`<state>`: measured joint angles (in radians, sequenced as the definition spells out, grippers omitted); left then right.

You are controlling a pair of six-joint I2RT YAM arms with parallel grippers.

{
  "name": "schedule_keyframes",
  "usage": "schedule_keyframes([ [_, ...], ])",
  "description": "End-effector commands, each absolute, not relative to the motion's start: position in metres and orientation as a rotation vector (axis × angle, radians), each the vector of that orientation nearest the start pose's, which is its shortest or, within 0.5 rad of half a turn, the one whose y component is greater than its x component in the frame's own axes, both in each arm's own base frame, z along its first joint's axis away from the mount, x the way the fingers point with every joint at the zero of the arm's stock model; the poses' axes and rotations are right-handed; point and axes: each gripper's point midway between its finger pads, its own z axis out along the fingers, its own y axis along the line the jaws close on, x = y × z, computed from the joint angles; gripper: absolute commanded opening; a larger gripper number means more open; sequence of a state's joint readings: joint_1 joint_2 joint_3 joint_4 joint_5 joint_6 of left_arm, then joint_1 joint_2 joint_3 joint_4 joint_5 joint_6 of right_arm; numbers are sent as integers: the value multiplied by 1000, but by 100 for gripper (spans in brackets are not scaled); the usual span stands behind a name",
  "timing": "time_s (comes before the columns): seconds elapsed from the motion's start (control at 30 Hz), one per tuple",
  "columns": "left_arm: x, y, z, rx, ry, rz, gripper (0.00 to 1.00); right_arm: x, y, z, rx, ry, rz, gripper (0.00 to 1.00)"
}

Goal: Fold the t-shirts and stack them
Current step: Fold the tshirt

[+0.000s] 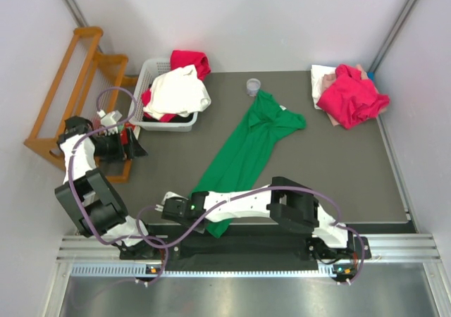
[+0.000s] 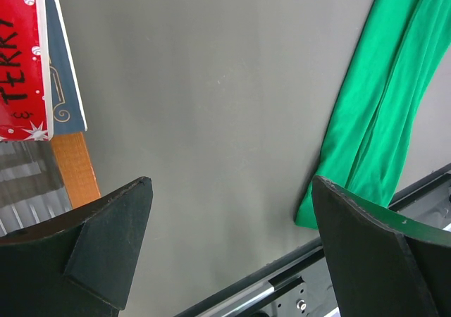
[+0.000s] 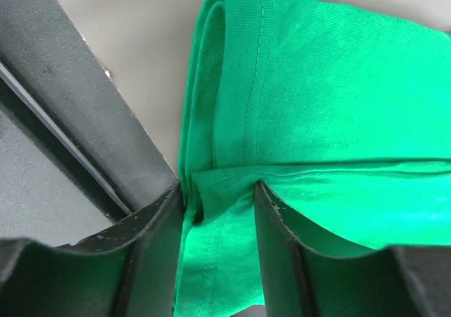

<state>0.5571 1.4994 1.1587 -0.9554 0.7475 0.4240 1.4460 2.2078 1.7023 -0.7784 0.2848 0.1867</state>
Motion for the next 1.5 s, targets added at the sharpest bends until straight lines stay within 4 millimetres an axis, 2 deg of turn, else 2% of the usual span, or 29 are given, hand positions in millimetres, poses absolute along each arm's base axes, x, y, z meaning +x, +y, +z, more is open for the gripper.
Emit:
schedule_keyframes([
  [0.0,295,67,147,-15,2420,-680,99,71,456,-11,-1589,2299,137,41],
  [0.27,295,68,148,-12,2418,-695,99,77,445,-12,-1561,2301,65,37],
  [0.33,294,68,146,-18,2424,-695,99,78,438,-15,-1558,2306,40,33],
  [0.6,295,67,148,-15,2420,-716,99,79,426,3,-1511,2309,37,11],
  [0.7,296,67,149,-11,2422,-718,99,78,426,21,-1492,2304,80,7],
  [0.93,299,65,155,-12,2407,-757,99,64,432,85,-1484,2277,284,7],
  [1.03,301,65,158,-17,2399,-777,99,62,433,103,-1468,2263,333,7],
  [1.13,302,65,160,-9,2397,-783,99,66,427,107,-1454,2264,325,7],
  [1.27,302,66,161,1,2403,-767,99,77,410,100,-1426,2292,279,7],
  [1.33,302,66,163,7,2395,-767,99,88,404,101,-1387,2305,284,7],
  [1.37,302,65,164,9,2389,-772,99,93,395,94,-1379,2324,258,7],
  [1.4,303,64,166,9,2382,-779,99,107,392,93,-1332,2337,257,7],
  [1.47,304,64,166,-1,2382,-786,99,121,379,86,-1298,2361,235,7],
])
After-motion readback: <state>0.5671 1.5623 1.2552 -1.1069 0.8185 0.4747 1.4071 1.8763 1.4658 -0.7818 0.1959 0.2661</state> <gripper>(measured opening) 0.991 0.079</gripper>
